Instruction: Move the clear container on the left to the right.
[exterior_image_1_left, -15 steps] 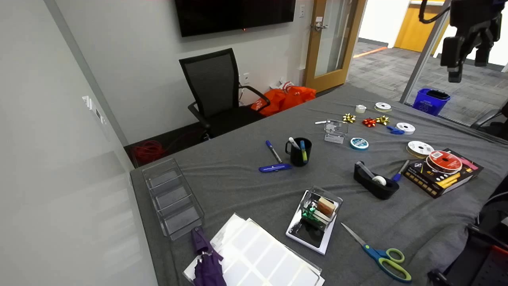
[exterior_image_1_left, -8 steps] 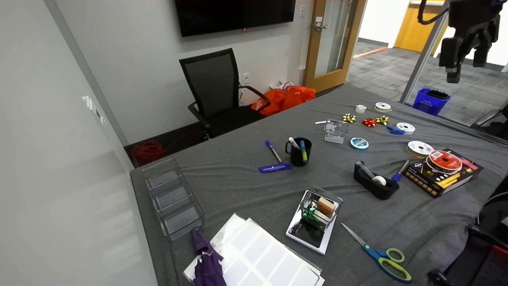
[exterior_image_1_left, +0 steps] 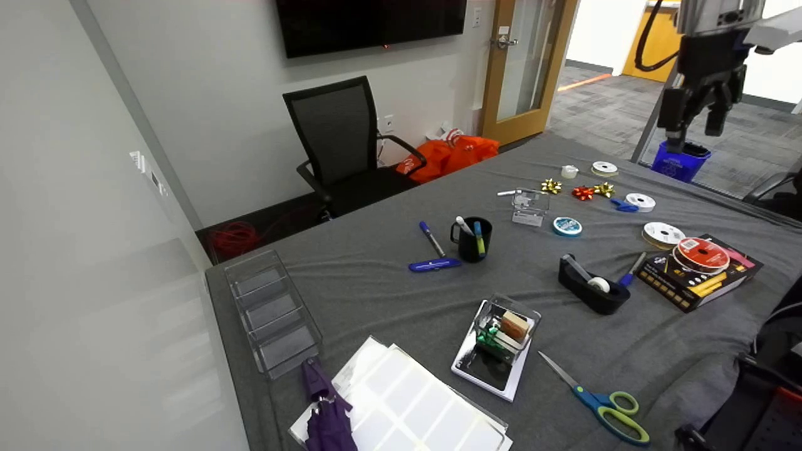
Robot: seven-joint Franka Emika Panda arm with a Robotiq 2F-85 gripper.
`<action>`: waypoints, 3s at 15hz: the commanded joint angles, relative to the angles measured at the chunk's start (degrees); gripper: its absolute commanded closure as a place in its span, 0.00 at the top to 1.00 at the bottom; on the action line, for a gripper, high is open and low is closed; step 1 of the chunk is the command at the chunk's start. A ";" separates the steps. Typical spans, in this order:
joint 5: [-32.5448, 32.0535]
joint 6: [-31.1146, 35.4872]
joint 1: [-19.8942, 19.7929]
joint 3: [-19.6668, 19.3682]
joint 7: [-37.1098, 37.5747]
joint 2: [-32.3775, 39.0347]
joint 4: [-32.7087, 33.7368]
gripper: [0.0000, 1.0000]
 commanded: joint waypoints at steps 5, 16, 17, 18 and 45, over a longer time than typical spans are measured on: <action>20.41 13.62 1.40 -1.81 -12.26 -1.36 -12.53 1.00; 22.02 16.72 1.39 -0.70 -11.96 0.26 -12.75 1.00; 21.22 21.09 2.04 0.46 -10.27 0.91 -14.52 1.00; 20.98 23.84 2.46 1.06 -9.50 1.41 -15.38 1.00; 20.93 62.13 10.48 10.29 0.58 30.24 -17.66 1.00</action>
